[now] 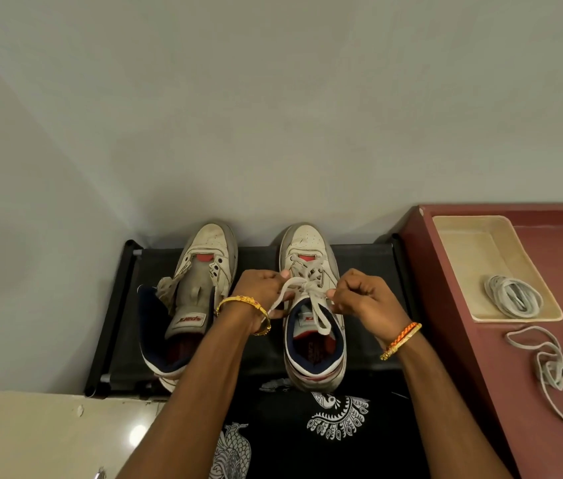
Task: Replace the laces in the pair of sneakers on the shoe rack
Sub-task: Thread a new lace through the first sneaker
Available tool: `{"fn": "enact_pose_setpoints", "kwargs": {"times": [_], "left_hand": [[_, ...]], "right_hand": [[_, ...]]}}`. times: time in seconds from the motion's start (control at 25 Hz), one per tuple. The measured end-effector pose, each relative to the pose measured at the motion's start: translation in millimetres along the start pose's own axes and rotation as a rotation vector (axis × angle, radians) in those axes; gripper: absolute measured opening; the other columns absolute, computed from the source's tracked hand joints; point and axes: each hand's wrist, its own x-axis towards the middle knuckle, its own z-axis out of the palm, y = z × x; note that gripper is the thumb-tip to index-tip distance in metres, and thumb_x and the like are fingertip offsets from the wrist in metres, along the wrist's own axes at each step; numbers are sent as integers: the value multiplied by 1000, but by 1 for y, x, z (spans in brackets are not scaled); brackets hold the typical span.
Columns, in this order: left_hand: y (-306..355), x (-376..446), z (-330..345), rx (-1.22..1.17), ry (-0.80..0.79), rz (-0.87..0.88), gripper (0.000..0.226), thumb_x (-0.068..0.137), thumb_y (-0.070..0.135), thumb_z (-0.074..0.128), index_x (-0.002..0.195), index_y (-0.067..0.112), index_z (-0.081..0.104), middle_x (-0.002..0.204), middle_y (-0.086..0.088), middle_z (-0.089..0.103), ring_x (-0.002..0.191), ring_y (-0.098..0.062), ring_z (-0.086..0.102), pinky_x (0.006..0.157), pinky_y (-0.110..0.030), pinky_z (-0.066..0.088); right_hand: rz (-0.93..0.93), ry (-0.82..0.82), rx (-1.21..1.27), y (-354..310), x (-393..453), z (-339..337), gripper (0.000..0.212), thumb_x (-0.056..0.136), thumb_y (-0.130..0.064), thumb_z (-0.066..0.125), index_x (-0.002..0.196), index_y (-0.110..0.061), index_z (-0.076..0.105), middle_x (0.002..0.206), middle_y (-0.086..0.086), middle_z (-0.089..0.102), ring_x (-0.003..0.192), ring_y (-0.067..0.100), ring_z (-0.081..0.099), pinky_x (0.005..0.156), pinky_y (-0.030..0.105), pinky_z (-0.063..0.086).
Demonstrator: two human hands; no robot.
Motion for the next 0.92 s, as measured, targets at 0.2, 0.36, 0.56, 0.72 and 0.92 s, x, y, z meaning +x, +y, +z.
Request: {"fn": "enact_pose_setpoints", "kwargs": {"times": [0.2,0.36,0.56,0.72,0.92], "left_hand": [[-7,5,3,24,54,21,16,93,15,56,86,3,64,84,-11,67,81,-22,65,73,-43,55],[-5,2,3,9,50,4,14,92,14,57,85,4,64,82,-10,65,76,-20,63,66,-40,56],[-7,-2,-8,29,51,86,14,91,18,60,104,14,63,102,-7,65,92,-19,62,75,-35,52],[-10,-4,-17,208,329,318,24,97,24,49,113,10,59,93,-2,60,84,-15,55,76,-29,43],[-27,-35,-6,489,385,545,10,86,21,62,93,15,57,95,-5,60,85,-17,57,77,-29,47]], "right_hand": [[23,1,54,3,-2,1,36,83,9,61,51,-3,48,76,5,43,66,16,54,67,26,57],[41,29,10,6,-2,1,34,84,4,63,54,-3,49,79,6,45,71,14,58,67,28,58],[4,222,-225,14,-7,5,12,87,-27,64,75,-29,62,92,-1,58,83,13,60,78,33,53],[-51,367,-117,11,-27,6,6,88,-24,61,87,-31,62,97,2,63,86,12,61,76,28,52],[4,108,-379,13,-57,21,37,80,-24,70,114,-23,58,109,-3,52,98,13,55,83,22,44]]}}
